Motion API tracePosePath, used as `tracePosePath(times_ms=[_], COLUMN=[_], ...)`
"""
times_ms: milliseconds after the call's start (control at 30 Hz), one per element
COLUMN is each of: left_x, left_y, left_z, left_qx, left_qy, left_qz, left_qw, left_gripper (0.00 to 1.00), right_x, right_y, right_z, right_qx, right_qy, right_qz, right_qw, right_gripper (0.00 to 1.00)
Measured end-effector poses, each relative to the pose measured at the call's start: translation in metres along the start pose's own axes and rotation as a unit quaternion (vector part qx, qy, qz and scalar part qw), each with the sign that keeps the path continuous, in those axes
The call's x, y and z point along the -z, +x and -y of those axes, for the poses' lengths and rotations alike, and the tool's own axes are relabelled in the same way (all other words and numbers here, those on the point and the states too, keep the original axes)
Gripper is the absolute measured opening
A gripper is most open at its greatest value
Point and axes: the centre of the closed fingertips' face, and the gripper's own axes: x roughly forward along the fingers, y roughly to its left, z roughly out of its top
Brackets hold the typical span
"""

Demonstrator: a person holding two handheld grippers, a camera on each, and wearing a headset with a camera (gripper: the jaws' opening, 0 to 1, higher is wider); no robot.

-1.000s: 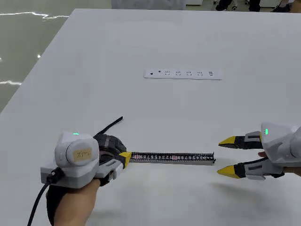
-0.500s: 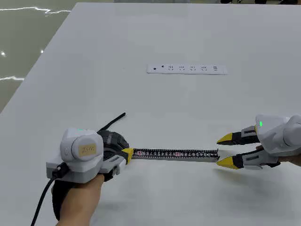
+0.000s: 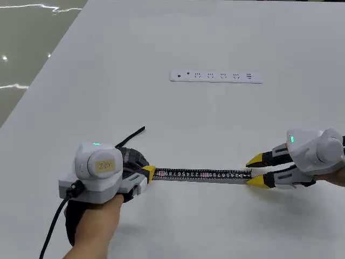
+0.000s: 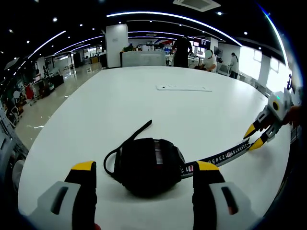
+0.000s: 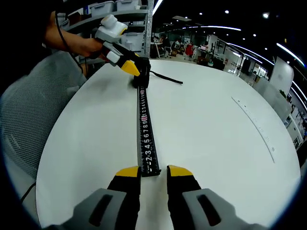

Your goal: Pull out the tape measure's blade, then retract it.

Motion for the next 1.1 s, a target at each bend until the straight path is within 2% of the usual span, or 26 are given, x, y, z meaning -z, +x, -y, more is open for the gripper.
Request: tracePosePath(times_ms=[100,333,467,767,1100], left_x=[0.001,0.0015,-0.0013,-0.0006,-0.0035], left_y=[0.0002,0.0001,-0.0026,0.0003,0.0048], left_z=[0.0009,0.0011,0.0018,-0.001,-0.0008], left_qx=[0.001,-0.003,-0.009,-0.014,-0.017], left_qy=[0.001,-0.003,-0.002,-0.011,-0.024], left_qz=[-0.001,0.001,0.008,0.009,0.007], left_qw=[1.0,1.0,0.9999,0.9998,0.9995], left_gripper=[0.79,0.77,0.75,0.72,0.7], right_x=[0.005,0.0005,0.0002,0.0041,0.0012], right_y=[0.0028,0.0005,0.0001,0.0022,0.0008], right_z=[-0.0005,-0.0035,-0.0043,0.0009,-0.0016], right_qx=[-0.004,-0.007,-0.009,-0.003,-0.001], right_qy=[-0.002,-0.002,0.0,-0.005,-0.009], right_qz=[-0.005,0.0,0.0,-0.003,-0.006], right_qw=[1.0,1.0,1.0,1.0,0.9999], right_gripper=[0.18,0.16,0.15,0.14,0.14])
